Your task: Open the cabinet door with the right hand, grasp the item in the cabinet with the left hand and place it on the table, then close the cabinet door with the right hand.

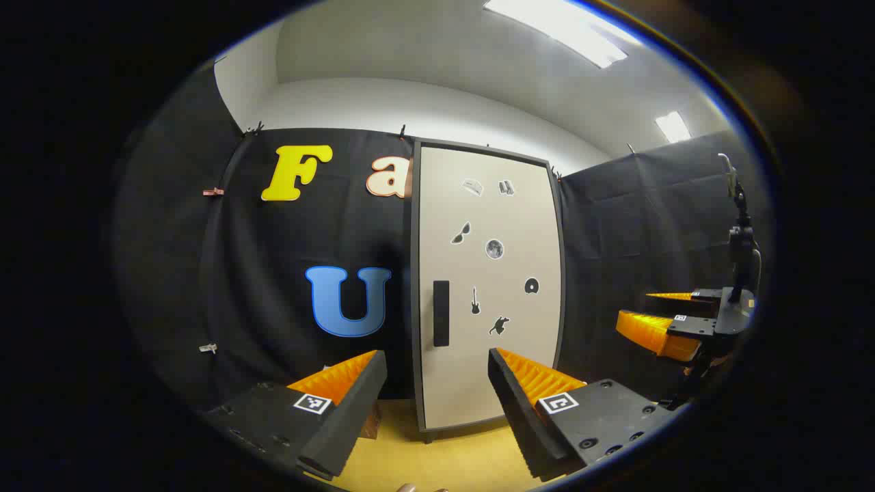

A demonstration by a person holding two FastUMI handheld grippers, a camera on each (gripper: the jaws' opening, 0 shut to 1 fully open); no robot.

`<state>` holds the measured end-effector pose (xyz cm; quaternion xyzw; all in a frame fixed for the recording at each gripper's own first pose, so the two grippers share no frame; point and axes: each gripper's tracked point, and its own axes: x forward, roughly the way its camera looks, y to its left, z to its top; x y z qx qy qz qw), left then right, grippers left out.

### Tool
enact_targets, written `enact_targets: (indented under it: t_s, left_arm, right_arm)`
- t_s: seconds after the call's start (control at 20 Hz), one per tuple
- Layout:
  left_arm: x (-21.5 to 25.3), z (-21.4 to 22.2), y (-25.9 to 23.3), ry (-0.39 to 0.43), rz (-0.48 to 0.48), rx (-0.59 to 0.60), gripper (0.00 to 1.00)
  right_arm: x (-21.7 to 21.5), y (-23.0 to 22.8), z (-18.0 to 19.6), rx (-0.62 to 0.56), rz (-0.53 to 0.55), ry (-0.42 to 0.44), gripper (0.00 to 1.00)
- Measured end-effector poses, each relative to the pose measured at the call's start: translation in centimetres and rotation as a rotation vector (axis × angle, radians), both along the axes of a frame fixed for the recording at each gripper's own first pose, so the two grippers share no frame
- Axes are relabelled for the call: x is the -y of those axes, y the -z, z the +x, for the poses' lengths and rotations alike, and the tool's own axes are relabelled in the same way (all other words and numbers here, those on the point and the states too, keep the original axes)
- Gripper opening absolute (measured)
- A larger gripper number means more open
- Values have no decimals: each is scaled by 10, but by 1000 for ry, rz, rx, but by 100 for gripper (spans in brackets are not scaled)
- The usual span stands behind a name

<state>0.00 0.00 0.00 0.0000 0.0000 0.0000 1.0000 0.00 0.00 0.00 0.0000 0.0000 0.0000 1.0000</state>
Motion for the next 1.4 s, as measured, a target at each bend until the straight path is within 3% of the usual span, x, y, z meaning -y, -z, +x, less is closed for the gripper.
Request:
enact_targets:
  t_s: [0.5, 1.4]
  left_arm:
    - [3, -3, -2, 11, -15, 10, 94]
    - [-9, -9, 5, 41, -20, 1, 94]
  right_arm:
    - [-3, -10, -7, 19, 49, -9, 97]
    - [-30, 3, -1, -29, 44, -33, 97]
